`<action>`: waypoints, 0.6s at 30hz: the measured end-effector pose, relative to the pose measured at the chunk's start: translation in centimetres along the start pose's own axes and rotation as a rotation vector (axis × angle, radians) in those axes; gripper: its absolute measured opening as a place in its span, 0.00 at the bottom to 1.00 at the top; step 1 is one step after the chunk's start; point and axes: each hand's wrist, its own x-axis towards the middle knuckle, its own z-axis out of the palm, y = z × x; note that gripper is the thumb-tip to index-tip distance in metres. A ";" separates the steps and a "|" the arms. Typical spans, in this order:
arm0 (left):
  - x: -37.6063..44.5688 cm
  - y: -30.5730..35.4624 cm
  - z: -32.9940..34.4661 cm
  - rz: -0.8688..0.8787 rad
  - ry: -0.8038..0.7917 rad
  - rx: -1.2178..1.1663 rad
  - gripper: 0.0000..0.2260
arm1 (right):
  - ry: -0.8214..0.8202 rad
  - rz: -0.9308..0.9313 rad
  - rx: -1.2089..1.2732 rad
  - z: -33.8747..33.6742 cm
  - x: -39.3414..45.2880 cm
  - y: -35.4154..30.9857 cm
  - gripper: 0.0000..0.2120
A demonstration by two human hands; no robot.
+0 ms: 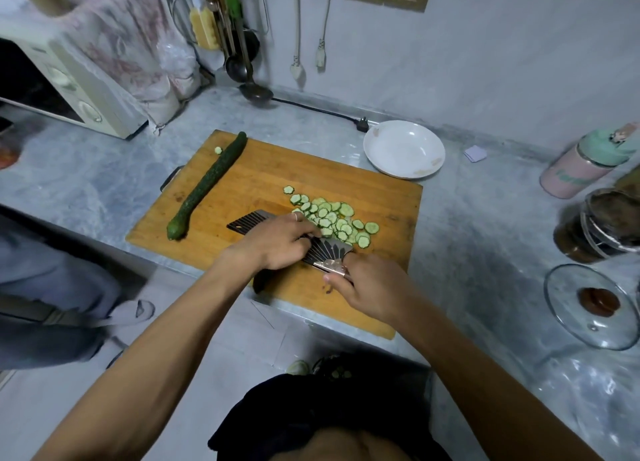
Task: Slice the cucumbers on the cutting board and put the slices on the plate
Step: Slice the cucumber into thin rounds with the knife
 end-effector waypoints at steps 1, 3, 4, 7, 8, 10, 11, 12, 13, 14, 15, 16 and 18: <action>0.6 -0.1 -0.1 -0.016 -0.038 -0.014 0.20 | -0.008 0.001 -0.008 -0.1 0.1 0.0 0.23; 1.6 -0.3 -0.4 -0.042 -0.038 -0.061 0.18 | -0.021 0.008 -0.023 -0.2 0.2 0.1 0.23; 1.9 -0.5 -0.6 -0.050 0.008 -0.078 0.18 | -0.026 0.013 -0.028 -0.2 0.3 0.1 0.23; 2.1 -0.8 -1.1 -0.047 0.242 -0.072 0.15 | -0.024 0.021 -0.019 -0.1 0.1 0.5 0.23; 2.0 -1.0 -1.1 -0.050 0.278 -0.062 0.13 | -0.019 0.023 -0.019 -0.2 0.0 0.6 0.23; 2.0 -1.4 -1.1 -0.053 0.252 -0.038 0.14 | -0.010 0.035 -0.022 0.1 -0.2 0.9 0.23; 2.0 -1.7 -1.0 -0.055 0.215 -0.029 0.14 | -0.006 0.038 -0.022 0.1 -0.2 0.9 0.24; 2.2 -1.9 -0.8 -0.058 0.179 -0.025 0.14 | 0.000 0.037 -0.027 0.1 -0.3 0.9 0.24; 2.4 -2.1 -0.7 -0.067 0.148 -0.025 0.16 | 0.005 0.034 -0.035 0.2 -0.3 0.9 0.24; 2.6 -2.2 -0.5 -0.079 0.122 -0.028 0.18 | 0.007 0.030 -0.040 0.2 -0.4 0.9 0.24; 2.7 -2.2 -0.4 -0.091 0.110 -0.037 0.20 | 0.007 0.030 -0.034 0.2 -0.4 0.8 0.24; 2.7 -2.2 -0.4 -0.094 0.122 -0.057 0.22 | 0.002 0.041 -0.013 0.3 -0.5 0.8 0.23; 2.3 -1.9 -0.4 -0.051 0.252 -0.128 0.23 | -0.022 0.094 0.079 0.4 -0.7 0.8 0.22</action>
